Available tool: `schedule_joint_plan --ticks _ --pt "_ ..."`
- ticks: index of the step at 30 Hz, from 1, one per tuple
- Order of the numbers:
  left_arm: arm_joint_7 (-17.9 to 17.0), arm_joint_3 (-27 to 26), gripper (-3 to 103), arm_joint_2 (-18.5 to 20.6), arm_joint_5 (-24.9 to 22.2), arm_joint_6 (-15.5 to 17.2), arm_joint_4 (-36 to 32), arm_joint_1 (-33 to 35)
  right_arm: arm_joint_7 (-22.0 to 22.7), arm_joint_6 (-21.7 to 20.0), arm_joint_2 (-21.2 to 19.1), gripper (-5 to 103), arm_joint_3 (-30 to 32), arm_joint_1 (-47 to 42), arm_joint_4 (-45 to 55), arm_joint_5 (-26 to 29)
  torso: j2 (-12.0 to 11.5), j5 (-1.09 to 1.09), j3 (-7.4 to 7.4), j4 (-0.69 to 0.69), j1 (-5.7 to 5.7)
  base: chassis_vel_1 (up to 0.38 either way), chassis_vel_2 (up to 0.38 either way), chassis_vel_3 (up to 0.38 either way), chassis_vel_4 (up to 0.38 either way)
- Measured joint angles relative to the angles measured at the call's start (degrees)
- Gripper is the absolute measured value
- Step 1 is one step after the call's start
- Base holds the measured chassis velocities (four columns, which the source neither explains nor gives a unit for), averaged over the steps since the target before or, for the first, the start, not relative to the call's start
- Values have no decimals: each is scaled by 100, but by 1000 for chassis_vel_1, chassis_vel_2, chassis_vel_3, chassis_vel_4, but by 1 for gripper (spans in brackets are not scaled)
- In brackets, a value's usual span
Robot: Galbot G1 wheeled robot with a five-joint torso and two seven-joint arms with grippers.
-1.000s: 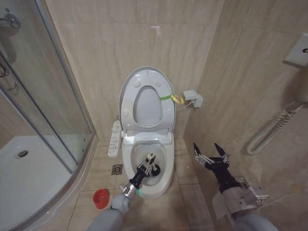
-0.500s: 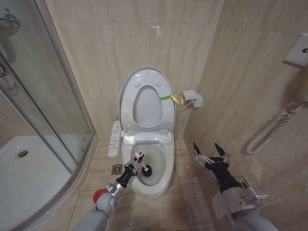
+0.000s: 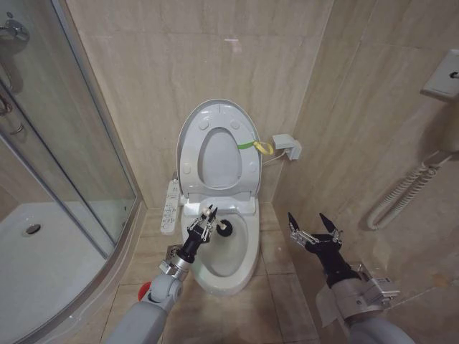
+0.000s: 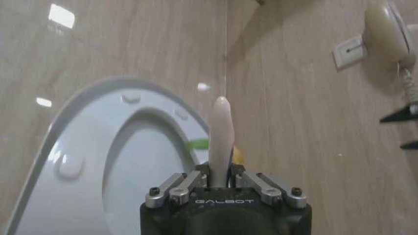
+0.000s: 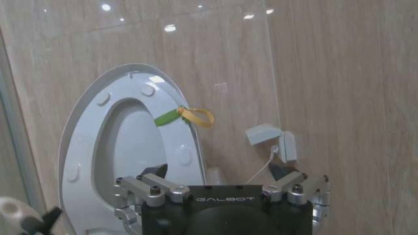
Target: Open the toilet lid, clean the toilet bowl with a toilet brush, close the toilet lid, and flush.
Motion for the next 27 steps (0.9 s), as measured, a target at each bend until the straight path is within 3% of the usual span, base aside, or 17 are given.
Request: schedule_joint_plan --ticks 2,7,13,17,23,27 --pt "-393 -85 19 65 173 146 -450 262 -1 0 0 100 0 0 0 0 0 -1 0 1 0 0 0 0 0" --pt "-948 -339 19 238 438 340 -1315 953 -1 0 0 100 0 0 0 0 0 -1 0 1 0 0 0 0 0" --pt "-1239 -600 19 365 525 368 -2143 1670 0 0 0 100 0 0 0 0 0 -1 -1 1 0 0 0 0 0" --pt "-1627 -1188 19 420 991 420 -3001 2413 -1 0 0 100 0 0 0 0 1 -1 -1 1 -1 0 0 0 0" --pt "-1759 -1706 19 518 1091 395 -3283 3150 0 0 0 100 0 0 0 0 1 -1 -1 1 -1 0 0 0 0" --pt "-1910 -1988 19 377 1210 416 -3560 3729 0 0 0 100 0 0 0 0 1 -1 -1 1 -1 0 0 0 0"
